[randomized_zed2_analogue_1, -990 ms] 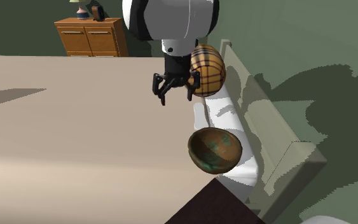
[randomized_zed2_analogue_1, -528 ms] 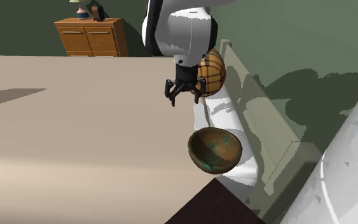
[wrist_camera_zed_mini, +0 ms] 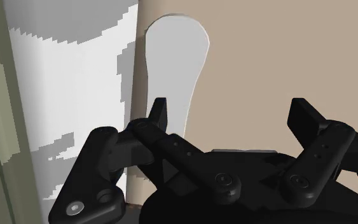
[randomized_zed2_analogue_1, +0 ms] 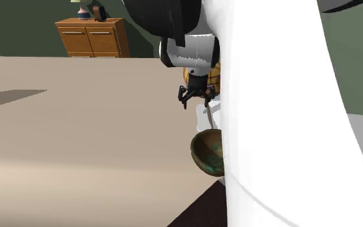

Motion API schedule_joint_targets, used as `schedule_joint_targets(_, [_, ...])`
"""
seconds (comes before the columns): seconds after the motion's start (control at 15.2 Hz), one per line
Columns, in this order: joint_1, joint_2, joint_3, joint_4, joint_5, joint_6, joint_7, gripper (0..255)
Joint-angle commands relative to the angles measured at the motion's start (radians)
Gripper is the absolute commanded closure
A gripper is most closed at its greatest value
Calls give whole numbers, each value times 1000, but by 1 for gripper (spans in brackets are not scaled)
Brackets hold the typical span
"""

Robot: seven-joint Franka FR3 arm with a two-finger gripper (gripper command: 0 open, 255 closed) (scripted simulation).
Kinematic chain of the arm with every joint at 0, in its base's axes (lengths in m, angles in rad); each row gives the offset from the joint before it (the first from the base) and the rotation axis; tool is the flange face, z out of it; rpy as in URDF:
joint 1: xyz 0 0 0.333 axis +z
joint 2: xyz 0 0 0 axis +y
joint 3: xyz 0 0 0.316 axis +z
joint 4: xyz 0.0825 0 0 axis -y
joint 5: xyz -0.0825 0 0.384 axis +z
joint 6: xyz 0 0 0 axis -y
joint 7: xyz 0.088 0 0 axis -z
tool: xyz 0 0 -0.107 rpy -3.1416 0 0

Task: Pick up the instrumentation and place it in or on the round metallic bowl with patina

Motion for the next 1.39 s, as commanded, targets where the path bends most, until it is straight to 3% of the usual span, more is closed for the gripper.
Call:
schedule_joint_targets(0.0, [-32,74,4,53,34,16,-16,0])
schedule_joint_targets(0.33, [-114,253,19,227,96,13,-26,0])
schedule_joint_targets(0.86, [-133,328,44,236,126,77,-42,0])
schedule_joint_targets(1.32, [-133,328,44,236,126,77,-42,0])
